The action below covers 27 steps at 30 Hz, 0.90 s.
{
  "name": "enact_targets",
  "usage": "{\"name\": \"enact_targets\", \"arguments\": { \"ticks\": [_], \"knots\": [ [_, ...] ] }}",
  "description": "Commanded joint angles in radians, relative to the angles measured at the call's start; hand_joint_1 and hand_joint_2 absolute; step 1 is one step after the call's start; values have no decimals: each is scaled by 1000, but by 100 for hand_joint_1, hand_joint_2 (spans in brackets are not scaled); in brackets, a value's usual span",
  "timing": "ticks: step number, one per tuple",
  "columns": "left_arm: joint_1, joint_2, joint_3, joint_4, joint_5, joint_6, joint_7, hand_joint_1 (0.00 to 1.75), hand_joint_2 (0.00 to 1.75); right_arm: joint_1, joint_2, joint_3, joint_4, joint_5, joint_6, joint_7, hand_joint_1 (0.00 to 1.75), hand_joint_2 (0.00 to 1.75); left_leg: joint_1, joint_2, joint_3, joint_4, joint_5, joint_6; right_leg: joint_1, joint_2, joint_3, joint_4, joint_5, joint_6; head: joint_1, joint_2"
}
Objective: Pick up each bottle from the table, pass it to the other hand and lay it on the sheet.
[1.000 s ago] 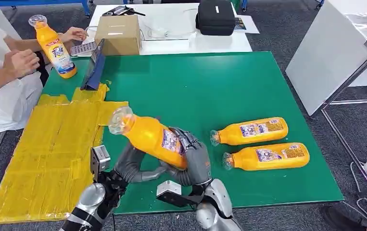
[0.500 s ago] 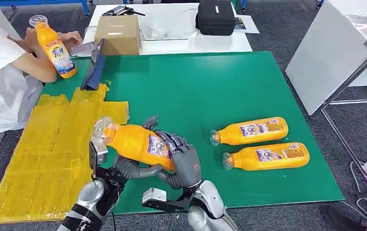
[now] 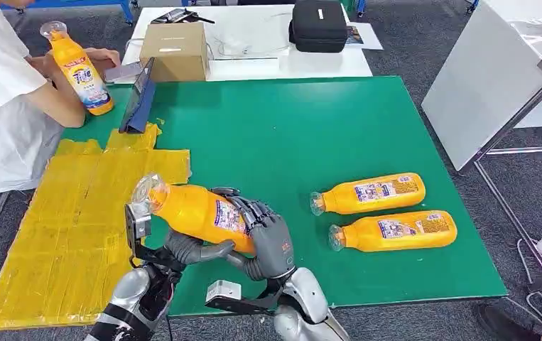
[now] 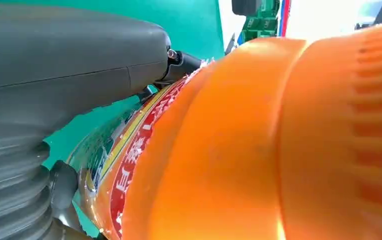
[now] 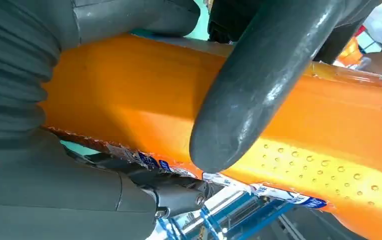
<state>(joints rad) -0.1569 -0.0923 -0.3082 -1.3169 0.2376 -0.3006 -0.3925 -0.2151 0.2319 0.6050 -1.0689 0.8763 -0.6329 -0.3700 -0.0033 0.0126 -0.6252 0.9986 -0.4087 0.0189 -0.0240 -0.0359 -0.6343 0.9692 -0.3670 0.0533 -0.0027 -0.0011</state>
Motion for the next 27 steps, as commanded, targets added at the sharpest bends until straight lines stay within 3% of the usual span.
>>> {"name": "enact_targets", "arguments": {
  "ticks": [1,2,3,4,7,8,9,15,20,22,27],
  "knots": [
    [-36,-14,32,13,11,10,4,175,175,-18,-25,27,85,22,-21,9,175,175,1,-1,3,-1,-1,-1,1,1,4,-1,-1,-2,0,0],
    [-35,-12,31,9,7,11,-4,175,175,-14,-23,20,74,9,-33,2,175,175,2,-2,5,0,-2,-1,2,1,6,-1,-2,-3,0,0],
    [-36,-11,30,6,-7,25,-12,175,175,1,-17,2,45,-44,-48,-33,157,175,1,-1,2,-1,-1,-1,1,0,3,-1,-1,-1,0,0],
    [-36,-10,30,4,-12,30,-15,175,175,6,-15,-4,33,-68,-47,-47,101,175,2,-2,5,0,-2,-1,2,1,6,-1,-2,-3,0,0],
    [-38,-10,31,3,-11,30,-14,175,175,4,-15,-5,30,-67,-47,-47,101,175,1,-2,1,0,0,-1,1,0,2,-1,-1,-1,0,0],
    [-38,-9,32,2,-14,33,-15,175,175,14,-16,-8,9,-83,-40,-49,24,175,2,-2,3,0,-1,-1,1,1,4,-1,-2,-2,0,0],
    [-39,-5,32,-3,-48,71,-30,175,175,30,-14,-20,-27,-157,-10,-78,0,175,1,-2,3,0,-1,-1,1,1,3,-1,-1,-2,0,0],
    [-98,25,56,-3,-542,555,-55,175,175,124,-49,-88,-309,-353,82,-139,0,175,2,-3,2,2,-2,-1,1,0,3,1,-2,-3,1,0],
    [-113,23,65,12,-540,554,-57,175,175,136,-54,-92,-344,-356,98,-129,0,175,3,-5,3,2,-2,-2,2,-1,4,1,-3,-3,0,0],
    [-157,48,39,67,-858,779,24,175,175,143,-50,-107,-373,-376,76,-165,0,175,1,-2,2,0,-1,-1,1,0,2,0,-1,-2,0,0],
    [-326,87,87,309,-1243,907,188,175,175,176,-51,-153,-521,-442,48,-185,0,175,3,-7,4,2,-2,-2,2,-3,6,2,-4,-4,1,0]
  ]
}}
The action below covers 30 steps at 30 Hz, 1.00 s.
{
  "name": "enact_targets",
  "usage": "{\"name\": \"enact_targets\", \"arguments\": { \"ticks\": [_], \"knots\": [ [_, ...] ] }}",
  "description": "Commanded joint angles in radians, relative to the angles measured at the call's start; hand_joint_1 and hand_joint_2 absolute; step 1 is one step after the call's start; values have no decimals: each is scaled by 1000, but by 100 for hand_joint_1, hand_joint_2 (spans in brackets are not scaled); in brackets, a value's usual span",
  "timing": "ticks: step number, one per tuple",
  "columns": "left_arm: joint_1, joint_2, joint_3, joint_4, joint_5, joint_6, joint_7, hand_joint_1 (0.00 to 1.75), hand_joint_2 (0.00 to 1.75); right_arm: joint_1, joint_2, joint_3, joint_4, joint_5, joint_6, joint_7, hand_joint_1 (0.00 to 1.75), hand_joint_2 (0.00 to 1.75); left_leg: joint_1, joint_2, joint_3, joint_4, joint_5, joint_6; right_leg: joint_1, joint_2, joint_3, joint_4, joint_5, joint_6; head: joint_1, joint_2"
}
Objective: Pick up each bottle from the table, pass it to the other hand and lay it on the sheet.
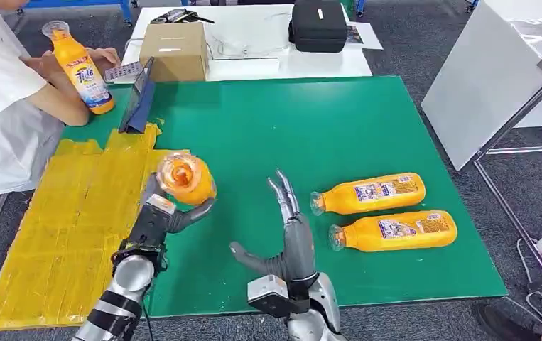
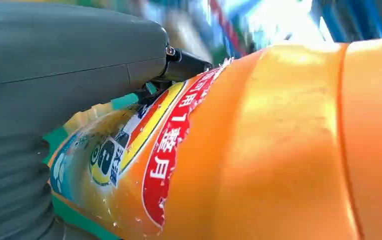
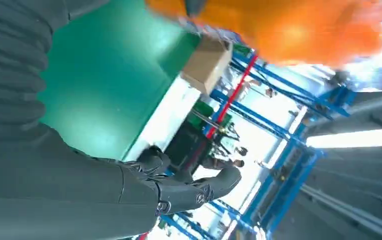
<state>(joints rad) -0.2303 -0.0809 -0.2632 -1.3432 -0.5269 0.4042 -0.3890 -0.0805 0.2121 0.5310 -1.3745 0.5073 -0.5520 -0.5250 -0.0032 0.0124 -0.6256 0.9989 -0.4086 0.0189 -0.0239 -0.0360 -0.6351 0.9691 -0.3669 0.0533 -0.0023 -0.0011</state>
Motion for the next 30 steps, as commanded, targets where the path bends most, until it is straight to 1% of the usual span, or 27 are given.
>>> {"name": "enact_targets", "arguments": {
  "ticks": [1,2,3,4,7,8,9,11,12,13,14,15,16,17,18,21,22,24,26,27,29,30],
  "knots": [
    [-277,85,47,393,-573,225,228,175,175,43,-31,-85,-229,-80,-37,-33,0,175,2,-6,2,0,0,-1,1,-3,4,1,-2,-3,0,0],
    [-289,92,46,428,-616,223,243,175,175,43,-31,-90,-238,-88,-39,-37,0,175,3,-6,5,1,-1,-2,2,-1,7,1,-3,-4,0,0],
    [-303,97,47,468,-675,238,263,175,175,43,-31,-93,-248,-109,-35,-47,0,175,0,-3,2,-1,1,0,0,0,3,0,-1,-2,0,0],
    [-322,113,35,519,-808,272,328,175,175,42,-32,-95,-261,-123,-35,-56,0,175,1,-2,2,-1,0,0,1,1,3,0,0,-2,0,0],
    [-329,144,24,556,-1030,294,427,175,175,40,-40,-94,-279,-126,-53,-61,0,175,2,-2,5,0,-1,-1,1,1,5,0,-1,-3,0,0],
    [-329,175,-26,554,-1044,294,468,175,175,41,-42,-94,-280,-133,-56,-64,0,175,1,-1,4,-1,0,-1,1,1,5,0,-1,-2,0,0],
    [-335,207,-99,556,-1044,294,521,175,175,40,-44,-93,-280,-137,-59,-66,0,175,2,-1,7,0,-2,-2,2,3,7,0,-2,-4,0,0],
    [-373,298,-350,593,-1044,294,707,175,175,38,-49,-87,-275,-147,-64,-73,0,175,1,0,5,-1,-1,-1,1,3,5,0,-1,-3,0,0],
    [-386,308,-402,627,-1044,294,745,175,175,37,-50,-86,-274,-148,-68,-76,0,175,1,-1,3,0,0,-1,1,1,3,0,-1,-2,0,0],
    [-395,313,-432,652,-1044,294,766,175,175,36,-52,-83,-273,-146,-78,-78,0,175,2,-2,5,0,-1,-1,2,1,6,1,-2,-3,0,0],
    [-407,317,-464,691,-1044,294,790,175,175,35,-54,-81,-274,-144,-85,-80,0,175,1,-1,3,-1,0,-1,1,0,3,0,-1,-2,0,0],
    [-417,316,-476,725,-1044,294,800,175,175,33,-57,-79,-274,-142,-89,-80,0,175,2,-1,6,0,-1,-1,2,2,6,0,-2,-3,0,0],
    [-420,305,-453,768,-1044,292,788,175,175,32,-60,-78,-273,-139,-92,-77,0,175,1,0,5,-1,0,-1,1,2,4,0,-1,-2,0,0],
    [-433,297,-435,809,-1044,258,774,175,175,30,-63,-80,-272,-135,-94,-71,0,175,1,1,4,-1,0,-1,1,2,4,0,-1,-2,0,0],
    [-438,296,-434,818,-1044,260,771,175,175,30,-63,-82,-273,-134,-93,-68,0,175,2,1,7,0,-2,-2,2,4,7,0,-2,-4,0,0],
    [-438,296,-434,818,-1044,260,771,175,175,30,-63,-82,-273,-134,-93,-68,0,175,2,0,4,0,-1,-1,2,3,4,0,-1,-3,0,0],
    [-446,287,-424,838,-1044,238,769,175,175,30,-62,-86,-275,-130,-92,-63,0,175,2,0,5,1,-1,-1,2,3,5,0,-2,-3,0,0],
    [-449,277,-406,858,-1044,207,759,175,175,33,-60,-90,-279,-125,-92,-59,0,175,1,1,2,0,0,-1,1,3,1,0,0,-2,0,0],
    [-449,277,-406,858,-1044,207,759,175,175,33,-60,-90,-279,-125,-92,-59,0,175,3,-1,4,1,-1,-1,2,2,5,1,-2,-3,0,0],
    [-449,277,-406,858,-1044,207,759,175,175,33,-60,-90,-279,-125,-92,-59,0,175,1,0,2,0,0,-1,1,2,2,0,-1,-2,0,0],
    [-449,277,-406,858,-1044,207,759,175,175,33,-60,-90,-279,-125,-92,-59,0,175,3,-1,5,2,-2,-2,3,3,6,1,-3,-4,0,0],
    [-449,277,-406,858,-1044,207,759,175,175,33,-60,-90,-279,-125,-92,-59,0,175,2,0,3,0,-1,-1,1,3,3,0,-1,-2,0,0]
  ]
}}
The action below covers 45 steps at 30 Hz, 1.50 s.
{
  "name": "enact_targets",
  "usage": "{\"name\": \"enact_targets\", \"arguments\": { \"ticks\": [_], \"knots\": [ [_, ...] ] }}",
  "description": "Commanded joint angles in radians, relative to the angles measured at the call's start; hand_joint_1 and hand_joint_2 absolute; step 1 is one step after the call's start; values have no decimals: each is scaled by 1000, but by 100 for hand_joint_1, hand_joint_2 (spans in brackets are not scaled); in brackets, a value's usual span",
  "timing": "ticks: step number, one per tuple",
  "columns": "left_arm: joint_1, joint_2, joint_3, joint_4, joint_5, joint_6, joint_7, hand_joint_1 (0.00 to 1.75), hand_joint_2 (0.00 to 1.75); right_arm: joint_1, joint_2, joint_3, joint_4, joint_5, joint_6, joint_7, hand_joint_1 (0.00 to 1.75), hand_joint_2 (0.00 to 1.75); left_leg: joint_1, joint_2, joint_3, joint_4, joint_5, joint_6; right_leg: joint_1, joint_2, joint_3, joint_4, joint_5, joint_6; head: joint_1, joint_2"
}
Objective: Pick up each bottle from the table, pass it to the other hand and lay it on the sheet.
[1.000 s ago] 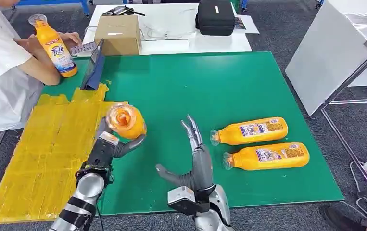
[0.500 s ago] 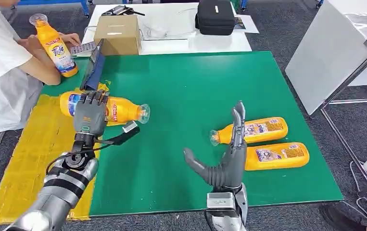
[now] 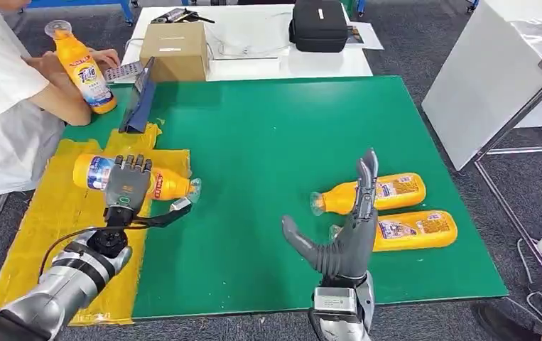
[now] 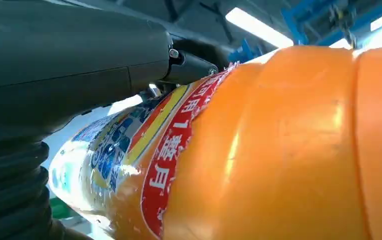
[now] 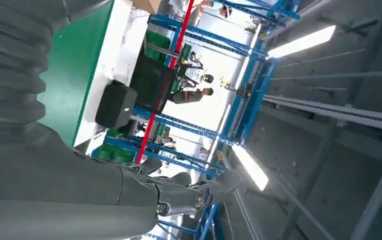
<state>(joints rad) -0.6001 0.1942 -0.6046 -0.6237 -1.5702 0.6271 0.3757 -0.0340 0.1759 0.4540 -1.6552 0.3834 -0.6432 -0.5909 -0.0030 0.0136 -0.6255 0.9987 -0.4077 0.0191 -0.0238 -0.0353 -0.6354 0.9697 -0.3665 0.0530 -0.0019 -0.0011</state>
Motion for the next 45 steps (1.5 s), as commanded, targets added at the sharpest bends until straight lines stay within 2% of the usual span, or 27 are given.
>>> {"name": "enact_targets", "arguments": {
  "ticks": [1,3,8,9,10,14,25,29,32,34,36,38,40,42,45],
  "knots": [
    [-82,-4,-65,150,-1,-41,-12,175,175,-11,-21,-18,-2,-1,-3,7,0,175,2,-1,2,1,-1,-1,1,2,3,0,-1,-2,0,0],
    [-92,-18,-64,172,-1,-108,-23,175,175,-7,-18,-22,-13,0,-1,6,0,175,2,-1,3,1,-2,-1,1,1,4,0,-2,-2,0,0],
    [-71,-88,123,176,108,-225,-185,175,175,12,-12,-43,-33,24,9,16,0,175,2,-3,4,1,-2,-1,2,0,5,0,-2,-3,0,0],
    [-72,-102,161,175,132,-253,-182,7,175,15,-9,-49,-36,31,8,19,0,175,2,-3,3,0,-1,-1,1,-1,5,-1,-2,-2,0,0],
    [-77,-110,170,181,136,-274,-181,0,175,17,-8,-51,-39,34,8,21,0,175,2,-4,5,1,-2,-1,2,0,6,0,-3,-3,0,0],
    [-98,-140,227,206,185,-391,-231,0,175,18,5,-64,-40,59,4,35,0,175,1,-3,3,0,-1,-1,1,0,4,0,-2,-2,0,0],
    [-98,-140,227,206,185,-391,-231,0,175,18,5,-64,-40,59,4,35,0,175,1,-4,7,0,-2,-1,1,1,9,-1,-2,-3,0,0],
    [-100,-142,256,210,225,-429,-299,0,175,20,7,-70,-38,66,-2,36,0,175,1,-3,6,0,-1,-1,1,1,8,-1,-2,-2,0,0],
    [-90,-140,299,180,304,-417,-418,0,175,20,1,-74,-37,65,-5,33,0,175,1,-2,6,0,-1,-1,1,1,7,-1,-1,-2,0,0],
    [-46,-144,351,81,380,-285,-495,0,175,29,-8,-77,-39,60,-11,27,0,175,0,-2,6,-1,-1,-1,0,1,7,-1,-1,-2,0,0],
    [5,-146,389,-36,449,-228,-552,0,175,35,-15,-79,-38,60,-14,23,0,175,2,-2,9,0,-2,-1,1,2,10,-1,-2,-3,0,0],
    [123,-137,424,-275,611,-241,-686,0,175,35,-29,-79,-20,70,-18,35,0,175,1,-2,9,-1,-2,-1,1,2,10,-2,-2,-2,0,0],
    [246,-111,428,-504,732,-277,-768,0,175,30,-51,-81,3,93,5,66,0,175,1,1,6,-1,-1,0,0,3,7,-2,-1,-1,0,0],
    [327,-100,433,-647,769,-274,-799,0,175,29,-65,-95,23,153,5,97,0,175,1,3,10,-1,-4,-1,1,7,10,-2,-2,-2,0,0],
    [434,-109,464,-820,826,-257,-839,0,175,28,-99,-129,38,234,20,151,0,175,1,4,8,-1,-4,-1,1,6,8,-2,-1,-2,0,0]
  ]
}}
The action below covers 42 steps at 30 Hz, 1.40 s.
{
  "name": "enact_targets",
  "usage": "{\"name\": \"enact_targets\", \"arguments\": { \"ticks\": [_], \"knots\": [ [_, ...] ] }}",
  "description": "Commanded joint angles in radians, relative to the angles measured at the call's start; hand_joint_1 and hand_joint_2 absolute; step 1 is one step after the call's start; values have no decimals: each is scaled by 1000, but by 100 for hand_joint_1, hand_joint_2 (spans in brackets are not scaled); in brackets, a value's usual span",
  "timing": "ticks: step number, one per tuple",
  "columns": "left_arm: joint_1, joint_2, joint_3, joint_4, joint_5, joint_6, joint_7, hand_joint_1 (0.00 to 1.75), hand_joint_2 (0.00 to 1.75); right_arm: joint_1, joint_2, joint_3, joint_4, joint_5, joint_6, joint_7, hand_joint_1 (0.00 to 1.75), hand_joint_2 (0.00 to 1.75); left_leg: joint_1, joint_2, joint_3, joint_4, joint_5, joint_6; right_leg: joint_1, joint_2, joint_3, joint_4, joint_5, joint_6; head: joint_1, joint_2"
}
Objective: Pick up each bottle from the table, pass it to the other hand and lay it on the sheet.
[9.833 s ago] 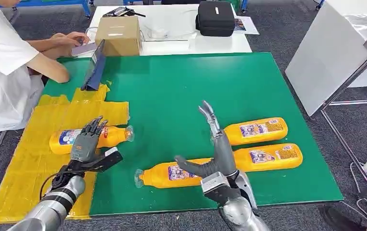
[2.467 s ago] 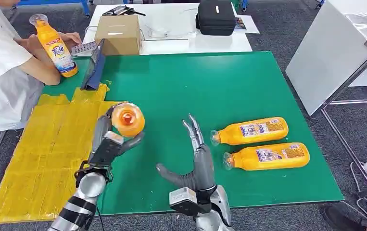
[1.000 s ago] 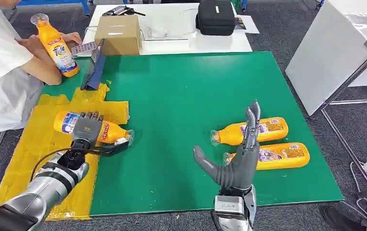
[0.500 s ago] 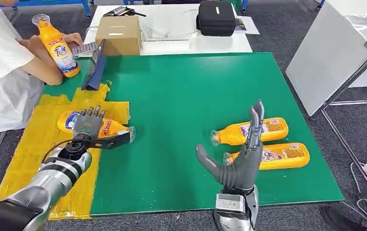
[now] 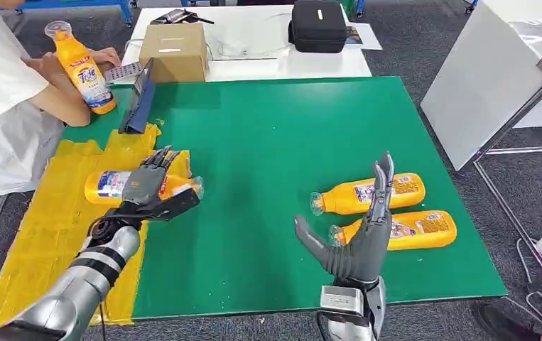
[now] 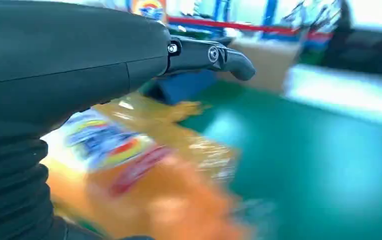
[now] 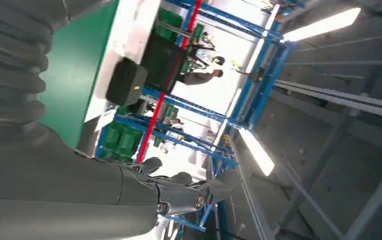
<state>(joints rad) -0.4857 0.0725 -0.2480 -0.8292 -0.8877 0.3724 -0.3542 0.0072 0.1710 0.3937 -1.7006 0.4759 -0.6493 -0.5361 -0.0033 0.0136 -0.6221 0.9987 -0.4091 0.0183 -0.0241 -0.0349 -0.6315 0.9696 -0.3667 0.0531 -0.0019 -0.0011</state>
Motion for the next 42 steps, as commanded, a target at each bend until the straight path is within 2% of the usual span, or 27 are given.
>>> {"name": "enact_targets", "arguments": {
  "ticks": [1,4,7,11,14,17,19,26,36,38,39,41,42],
  "knots": [
    [341,7,117,-645,142,12,-116,0,175,-12,-107,-84,90,185,34,121,0,175,2,4,8,0,-5,-1,2,8,7,-2,-3,-3,0,0],
    [383,-7,141,-695,191,13,-153,0,175,-19,-144,-122,102,260,76,177,0,175,2,2,5,0,-5,-1,2,5,5,-2,-4,-3,0,0],
    [416,-36,169,-739,296,-40,-225,0,175,-63,-232,-151,171,350,203,255,0,175,2,1,3,0,-4,0,1,4,4,-2,-3,-3,0,0],
    [422,-42,171,-749,296,-41,-227,0,175,-79,-239,-174,199,338,214,238,0,175,2,0,2,0,-4,0,2,3,3,-2,-3,-3,-1,0],
    [414,-54,160,-749,346,-98,-254,0,175,-138,-342,-154,284,405,332,277,0,175,1,-1,0,0,-2,0,1,1,2,-2,-2,-2,0,0],
    [402,-60,129,-738,367,-131,-271,0,175,-236,-457,-150,408,397,452,242,0,175,1,-1,1,0,-2,0,1,1,2,-2,-1,-2,-1,0],
    [391,-66,106,-725,371,-137,-275,0,175,-295,-505,-151,469,392,503,209,0,175,1,-1,2,0,-3,1,1,2,4,-2,-1,-2,-1,0],
    [336,-84,63,-661,376,-148,-274,0,175,-436,-510,-152,580,418,511,217,0,175,0,-1,3,1,-3,1,0,3,4,-1,-1,-2,0,0],
    [340,-80,65,-666,377,-149,-274,0,175,-427,-509,-146,574,424,505,222,0,175,0,-2,3,1,-3,1,0,1,4,-1,-2,-2,-1,0],
    [327,-87,60,-651,384,-164,-275,0,175,-483,-523,-135,608,418,518,225,0,175,0,-2,3,1,-3,1,0,2,5,-1,-2,-2,-1,0],
    [322,-91,58,-643,385,-165,-275,0,175,-511,-528,-131,627,418,525,222,0,175,2,-2,9,2,-6,-1,2,5,10,-1,-4,-4,0,0],
    [313,-96,56,-621,388,-167,-276,0,175,-576,-534,-124,676,418,539,221,0,175,-1,0,0,1,-2,1,-1,3,1,0,-1,-1,-1,0],
    [305,-95,49,-601,377,-166,-271,0,175,-604,-533,-120,706,419,546,221,0,175,-1,1,2,3,-3,1,-1,5,3,1,-1,-2,-1,0]
  ]
}}
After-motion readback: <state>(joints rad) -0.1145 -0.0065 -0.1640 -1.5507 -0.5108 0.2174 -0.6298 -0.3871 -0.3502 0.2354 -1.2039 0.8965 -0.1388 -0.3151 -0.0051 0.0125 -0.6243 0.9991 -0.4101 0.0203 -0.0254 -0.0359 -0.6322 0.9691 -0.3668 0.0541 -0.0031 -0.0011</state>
